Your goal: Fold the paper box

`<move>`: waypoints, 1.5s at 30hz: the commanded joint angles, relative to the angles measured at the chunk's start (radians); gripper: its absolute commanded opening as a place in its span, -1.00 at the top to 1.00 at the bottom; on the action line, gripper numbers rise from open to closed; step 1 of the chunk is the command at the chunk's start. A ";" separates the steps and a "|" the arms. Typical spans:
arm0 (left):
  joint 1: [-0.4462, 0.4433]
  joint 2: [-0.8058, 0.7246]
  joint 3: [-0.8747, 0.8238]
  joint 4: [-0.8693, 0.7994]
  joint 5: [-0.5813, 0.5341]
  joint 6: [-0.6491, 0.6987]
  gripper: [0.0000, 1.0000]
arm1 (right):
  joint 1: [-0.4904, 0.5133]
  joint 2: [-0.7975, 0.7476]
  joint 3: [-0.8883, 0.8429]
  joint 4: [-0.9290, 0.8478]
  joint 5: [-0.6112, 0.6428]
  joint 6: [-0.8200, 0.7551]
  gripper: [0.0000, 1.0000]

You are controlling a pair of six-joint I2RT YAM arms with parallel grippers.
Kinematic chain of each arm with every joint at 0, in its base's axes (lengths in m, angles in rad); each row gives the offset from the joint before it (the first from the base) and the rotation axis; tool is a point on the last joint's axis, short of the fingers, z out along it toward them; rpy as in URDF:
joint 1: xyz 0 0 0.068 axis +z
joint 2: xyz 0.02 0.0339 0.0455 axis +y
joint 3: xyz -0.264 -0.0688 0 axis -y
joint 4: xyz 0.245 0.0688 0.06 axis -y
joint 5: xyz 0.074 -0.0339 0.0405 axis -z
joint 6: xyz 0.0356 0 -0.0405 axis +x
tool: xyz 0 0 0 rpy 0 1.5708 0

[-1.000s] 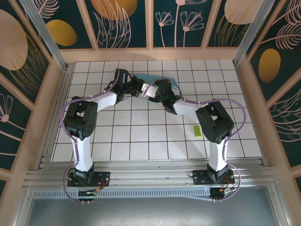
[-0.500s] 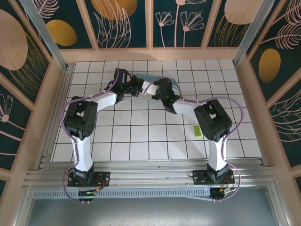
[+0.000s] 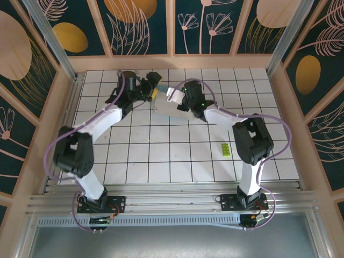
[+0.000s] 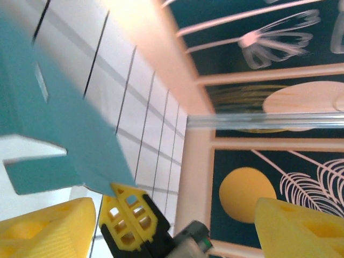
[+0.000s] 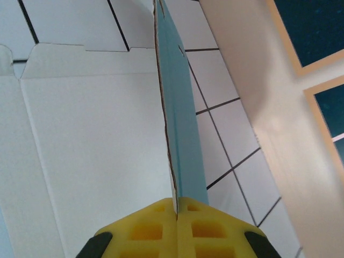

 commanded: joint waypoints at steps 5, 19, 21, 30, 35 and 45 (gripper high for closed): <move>0.007 -0.138 0.079 -0.235 -0.022 0.879 -0.37 | -0.067 -0.018 0.250 -0.592 -0.285 0.109 1.00; 0.006 0.131 0.286 -0.528 0.261 1.057 -0.04 | -0.077 0.061 0.393 -0.787 -0.389 0.115 1.00; 0.006 0.152 0.282 -0.514 0.289 1.039 0.10 | -0.078 0.055 0.381 -0.767 -0.382 0.121 1.00; 0.005 0.138 0.194 -0.401 0.350 0.928 0.55 | -0.079 0.043 0.355 -0.700 -0.344 0.137 1.00; 0.005 0.093 0.077 -0.192 0.429 0.766 0.53 | -0.079 0.043 0.342 -0.643 -0.305 0.168 1.00; 0.006 0.116 0.033 -0.083 0.366 0.671 0.44 | -0.083 0.020 0.301 -0.600 -0.351 0.172 1.00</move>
